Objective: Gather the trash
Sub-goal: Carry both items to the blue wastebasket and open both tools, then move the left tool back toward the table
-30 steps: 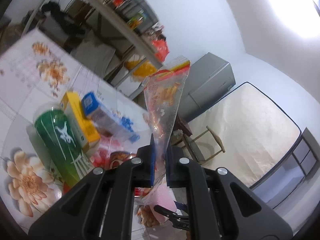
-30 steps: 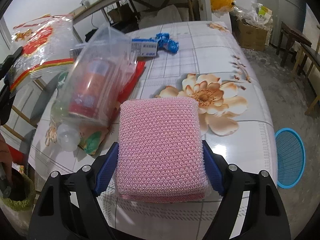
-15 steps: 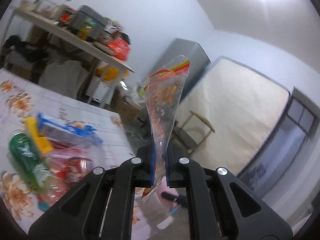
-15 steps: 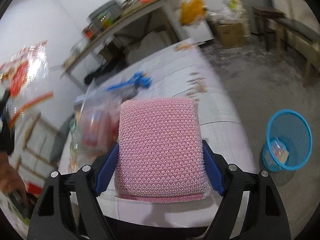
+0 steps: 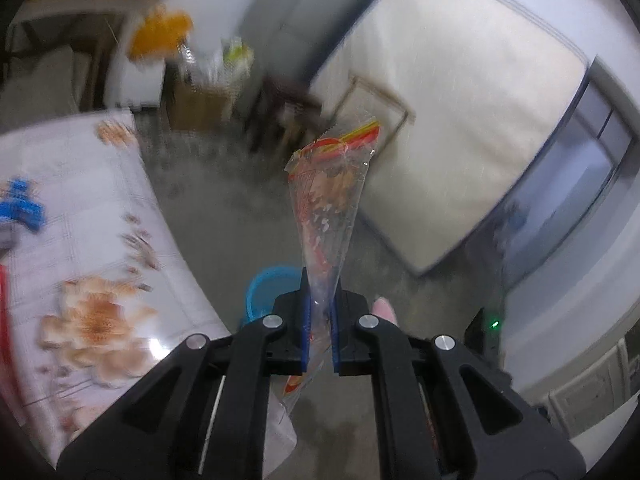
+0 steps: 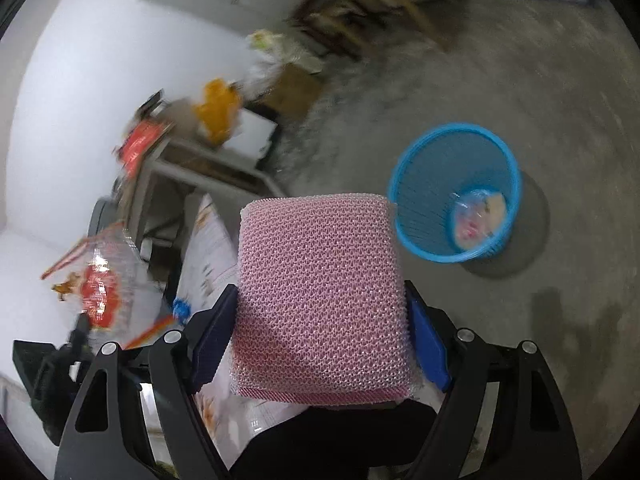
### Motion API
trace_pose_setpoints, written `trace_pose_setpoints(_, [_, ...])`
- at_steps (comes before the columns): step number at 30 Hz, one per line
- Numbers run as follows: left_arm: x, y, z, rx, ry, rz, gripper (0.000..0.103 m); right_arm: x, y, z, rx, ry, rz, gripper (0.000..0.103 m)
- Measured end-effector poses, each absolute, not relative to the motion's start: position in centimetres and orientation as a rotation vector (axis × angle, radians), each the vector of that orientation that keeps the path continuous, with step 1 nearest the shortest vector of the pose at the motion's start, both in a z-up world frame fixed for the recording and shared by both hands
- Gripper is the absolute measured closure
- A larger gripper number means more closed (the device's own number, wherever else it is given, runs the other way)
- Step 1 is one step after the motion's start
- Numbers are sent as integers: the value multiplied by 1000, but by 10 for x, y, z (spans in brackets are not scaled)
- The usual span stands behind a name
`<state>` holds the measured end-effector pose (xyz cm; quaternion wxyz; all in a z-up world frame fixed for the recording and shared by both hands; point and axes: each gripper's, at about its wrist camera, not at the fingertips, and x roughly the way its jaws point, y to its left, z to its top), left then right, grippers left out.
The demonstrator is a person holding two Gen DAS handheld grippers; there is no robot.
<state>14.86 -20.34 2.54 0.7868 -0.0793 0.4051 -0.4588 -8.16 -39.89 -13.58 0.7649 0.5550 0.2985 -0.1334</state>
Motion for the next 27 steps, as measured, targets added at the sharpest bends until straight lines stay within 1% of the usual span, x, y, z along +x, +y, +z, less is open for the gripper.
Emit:
trace_pose_setpoints(6, [172,-308,-43,-23,1108,-947,97,-55,-432,-191,1338,686,-310,25])
trace_pose_setpoints(9, [180,-345,-69,31,1167,-943,97,-36,-454,-205,1367,671,-317,25])
trace_pose_setpoints(11, [184,-369,-79,58,1169,-948,96,-24,-472,-213,1377,637,-315,24])
trace_pose_setpoints(12, [186,-380,-84,70,1162,-953,96,-20,-481,-217,1378,625,-330,22])
trace_pose_setpoints(13, [192,-391,-90,74,1160,-956,92,-17,-489,-222,1375,620,-349,19])
trace_pose_setpoints(14, [198,-402,-96,74,1170,-963,74,-13,-497,-228,1371,627,-384,17])
trace_pose_setpoints(15, [202,-412,-103,82,1186,-957,49,-8,-506,-237,1374,645,-430,15])
trace_pose_setpoints(16, [210,-415,-113,94,1196,-907,45,-6,-512,-241,1377,659,-450,15])
trace_pose_setpoints(18, [218,-415,-124,85,1224,-843,44,-7,-517,-252,1383,691,-505,15])
trace_pose_setpoints(20, [219,-407,-126,41,1253,-842,44,-16,-514,-258,1393,681,-506,15])
trace_pose_setpoints(24, [218,-379,-113,21,1224,-832,43,-33,-506,-265,1389,685,-509,15])
trace_pose_setpoints(27, [210,-354,-92,17,1170,-839,41,-49,-500,-264,1398,671,-496,15])
